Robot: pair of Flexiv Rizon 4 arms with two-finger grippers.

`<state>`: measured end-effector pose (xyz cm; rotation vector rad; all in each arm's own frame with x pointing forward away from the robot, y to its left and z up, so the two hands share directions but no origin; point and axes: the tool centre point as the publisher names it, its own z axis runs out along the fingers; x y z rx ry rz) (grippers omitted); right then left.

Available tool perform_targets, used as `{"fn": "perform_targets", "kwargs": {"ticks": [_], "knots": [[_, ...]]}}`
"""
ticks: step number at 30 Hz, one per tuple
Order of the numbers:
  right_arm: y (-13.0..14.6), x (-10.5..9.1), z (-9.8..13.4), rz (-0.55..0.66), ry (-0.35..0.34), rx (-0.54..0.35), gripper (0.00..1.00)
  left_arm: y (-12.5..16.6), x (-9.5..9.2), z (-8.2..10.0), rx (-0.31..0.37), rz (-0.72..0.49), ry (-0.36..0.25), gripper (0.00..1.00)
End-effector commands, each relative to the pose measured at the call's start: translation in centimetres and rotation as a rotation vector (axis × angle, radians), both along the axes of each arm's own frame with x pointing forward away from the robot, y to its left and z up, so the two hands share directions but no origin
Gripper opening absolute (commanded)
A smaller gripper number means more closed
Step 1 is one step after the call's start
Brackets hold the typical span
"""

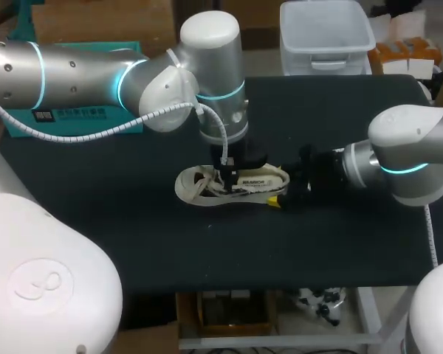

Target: Open the shoe tongue, take the insole out of the shoe, put the insole back into the shoe, and pack the shoe into the shoebox

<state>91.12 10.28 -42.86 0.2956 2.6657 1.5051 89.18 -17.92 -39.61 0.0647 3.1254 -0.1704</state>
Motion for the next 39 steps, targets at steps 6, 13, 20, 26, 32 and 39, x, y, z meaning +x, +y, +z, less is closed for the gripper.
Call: {"fn": "perform_targets", "kwargs": {"ticks": [6, 13, 20, 26, 32, 39], "knots": [[-0.2, 0.2, -0.1, -0.001, 0.0, 0.004, 0.0, -1.0, 0.5, -2.6, 0.022, 0.008, -0.008, 0.23], [-0.2, 0.2, -0.1, -0.001, 0.0, 0.004, 0.0, -1.1, 0.7, -3.8, 0.03, 0.026, -0.088, 0.19], [-0.2, 0.2, -0.1, -0.001, 0.0, 0.004, 0.0, -1.1, 1.8, -5.1, 0.023, 0.042, -0.2, 0.16], [-0.2, 0.2, -0.1, -0.001, 0.0, 0.004, 0.0, -1.2, 3.3, -6.1, 0.018, 0.045, -0.24, 0.11], [-0.2, 0.2, -0.1, -0.001, 0.0, 0.004, 0.0, -1.6, 4.9, -6.2, 0.019, 0.045, -0.296, 0.13], [-0.2, 0.2, -0.1, -0.001, 0.0, 0.004, 0.0, -2.6, 6.2, -6.2, 0.013, 0.033, -0.344, 0.09]]}}
